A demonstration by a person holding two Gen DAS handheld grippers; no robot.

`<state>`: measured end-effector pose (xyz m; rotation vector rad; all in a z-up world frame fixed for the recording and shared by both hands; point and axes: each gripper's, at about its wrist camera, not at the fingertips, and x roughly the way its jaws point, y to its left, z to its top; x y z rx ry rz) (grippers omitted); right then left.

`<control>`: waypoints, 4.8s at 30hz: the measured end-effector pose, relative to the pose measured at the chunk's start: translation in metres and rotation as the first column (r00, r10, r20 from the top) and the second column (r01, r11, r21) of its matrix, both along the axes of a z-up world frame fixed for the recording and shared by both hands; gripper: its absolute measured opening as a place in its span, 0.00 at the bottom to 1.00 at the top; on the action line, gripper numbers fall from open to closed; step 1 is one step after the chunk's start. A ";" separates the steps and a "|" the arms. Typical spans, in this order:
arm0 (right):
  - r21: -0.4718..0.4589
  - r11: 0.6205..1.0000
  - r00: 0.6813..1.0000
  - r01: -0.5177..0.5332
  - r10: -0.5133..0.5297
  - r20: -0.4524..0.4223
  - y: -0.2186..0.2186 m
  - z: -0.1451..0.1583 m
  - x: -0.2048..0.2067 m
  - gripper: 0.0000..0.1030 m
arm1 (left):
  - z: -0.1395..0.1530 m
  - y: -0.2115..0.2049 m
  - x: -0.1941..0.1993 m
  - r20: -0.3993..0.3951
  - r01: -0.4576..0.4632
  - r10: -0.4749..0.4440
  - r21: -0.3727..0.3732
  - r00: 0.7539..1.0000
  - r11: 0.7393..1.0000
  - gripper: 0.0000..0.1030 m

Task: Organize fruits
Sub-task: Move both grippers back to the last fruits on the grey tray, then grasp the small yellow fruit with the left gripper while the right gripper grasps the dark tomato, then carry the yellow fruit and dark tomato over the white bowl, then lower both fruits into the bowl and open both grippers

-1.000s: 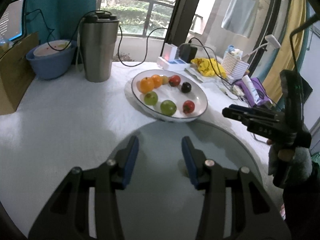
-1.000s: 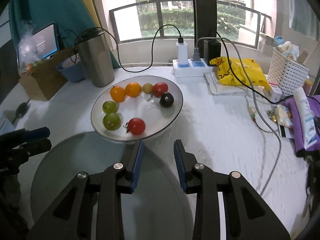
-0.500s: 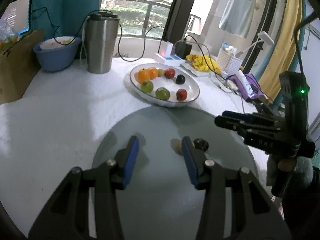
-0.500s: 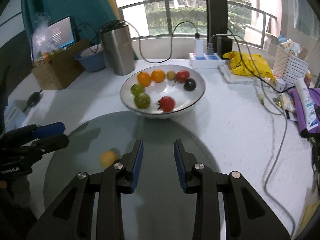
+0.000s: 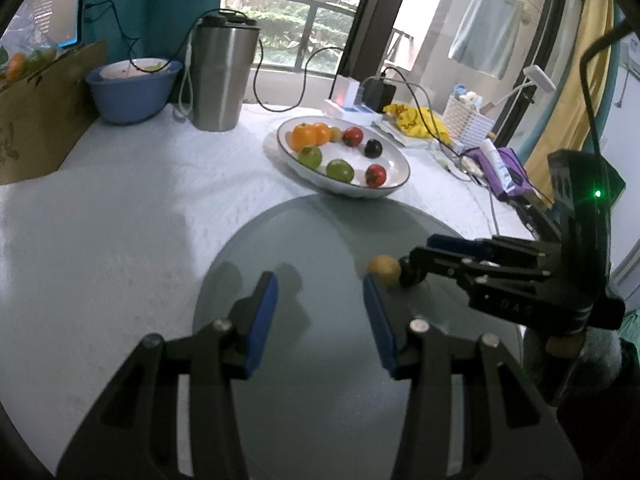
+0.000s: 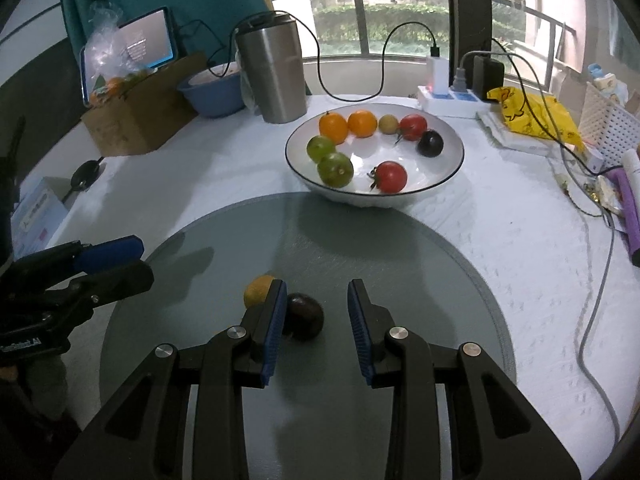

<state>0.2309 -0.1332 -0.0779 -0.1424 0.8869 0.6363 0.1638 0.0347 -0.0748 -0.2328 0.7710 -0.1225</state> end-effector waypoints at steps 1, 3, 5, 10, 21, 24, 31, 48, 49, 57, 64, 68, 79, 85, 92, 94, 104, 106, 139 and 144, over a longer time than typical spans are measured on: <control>0.004 1.000 1.000 0.000 0.000 -0.003 0.000 -0.001 -0.001 0.33 | -0.001 -0.001 0.001 -0.002 0.000 0.000 0.000 1.000 1.000 0.45; 0.005 1.000 1.000 -0.001 0.001 -0.004 0.001 -0.001 -0.003 0.33 | -0.003 -0.002 0.001 -0.008 0.000 0.000 0.002 1.000 1.000 0.45; 0.000 1.000 1.000 -0.005 0.005 -0.003 0.004 -0.002 -0.005 0.33 | -0.006 -0.002 0.001 -0.015 0.001 -0.001 0.001 1.000 1.000 0.45; 0.013 1.000 0.999 -0.022 0.022 -0.037 0.010 -0.007 -0.005 0.33 | -0.009 -0.002 0.002 -0.024 -0.001 0.001 -0.001 1.000 1.000 0.45; 0.041 0.998 0.997 -0.039 0.042 -0.071 0.009 -0.016 -0.008 0.30 | -0.009 -0.019 0.014 -0.036 0.041 -0.041 0.010 0.999 0.999 0.45; 0.054 0.998 0.997 -0.041 0.044 -0.057 0.003 -0.011 -0.009 0.30 | -0.009 -0.027 0.022 -0.040 0.056 -0.055 0.017 0.998 0.998 0.45; 0.080 0.997 0.999 0.005 -0.003 -0.035 -0.024 -0.001 -0.004 0.30 | -0.012 -0.049 0.038 -0.055 0.091 -0.088 0.042 0.995 0.995 0.45; 0.125 0.989 0.997 0.079 -0.076 -0.030 -0.068 0.003 0.020 0.30 | -0.031 -0.066 0.065 -0.111 0.118 -0.108 0.092 0.988 0.989 0.26; 0.126 0.989 0.997 0.079 -0.076 -0.030 -0.068 0.003 0.022 0.30 | -0.031 -0.066 0.065 -0.111 0.119 -0.109 0.094 0.988 0.988 0.26; 0.138 0.988 0.998 0.066 -0.064 -0.024 -0.064 0.007 0.029 0.30 | -0.026 -0.065 0.067 -0.102 0.134 -0.124 0.097 0.987 0.986 0.25; 0.135 0.989 0.998 0.057 -0.056 -0.015 -0.058 0.013 0.033 0.30 | -0.010 -0.061 0.076 -0.064 0.132 -0.125 0.111 0.990 0.985 0.25; 0.135 0.989 0.999 0.053 -0.053 0.000 -0.054 0.021 0.039 0.30 | 0.001 -0.060 0.084 -0.034 0.133 -0.130 0.115 0.991 0.984 0.25; 0.123 0.991 0.997 0.045 -0.051 0.049 -0.046 0.040 0.064 0.30 | 0.020 -0.058 0.115 0.049 0.156 -0.165 0.149 0.985 0.976 0.25; 0.115 0.993 0.997 0.037 -0.045 0.066 -0.039 0.045 0.084 0.30 | 0.023 -0.056 0.135 0.063 0.160 -0.171 0.153 0.983 0.975 0.25; 0.110 0.994 0.997 0.026 -0.034 0.074 -0.030 0.045 0.107 0.30 | 0.019 -0.052 0.161 0.076 0.166 -0.176 0.122 0.982 0.979 0.25; 0.106 0.994 0.997 0.023 -0.031 0.075 -0.028 0.044 0.114 0.30 | 0.016 -0.052 0.170 0.073 0.166 -0.176 0.126 0.982 0.978 0.25; 0.063 0.997 0.996 0.040 -0.044 0.074 -0.018 0.026 0.143 0.30 | -0.001 -0.043 0.206 0.029 0.144 -0.148 0.099 0.989 0.985 0.25; 0.055 0.998 0.996 0.041 -0.045 0.074 -0.015 0.021 0.148 0.30 | -0.006 -0.041 0.211 0.009 0.143 -0.144 0.090 0.990 0.986 0.25; 0.011 0.999 0.998 0.053 -0.053 0.041 -0.003 0.002 0.157 0.55 | -0.001 -0.040 0.203 -0.010 0.110 -0.109 0.108 0.994 0.988 0.28; 0.009 0.998 0.996 0.056 -0.057 0.063 -0.003 0.013 0.147 0.55 | 0.005 -0.035 0.188 0.001 0.080 -0.080 0.114 0.997 0.990 0.28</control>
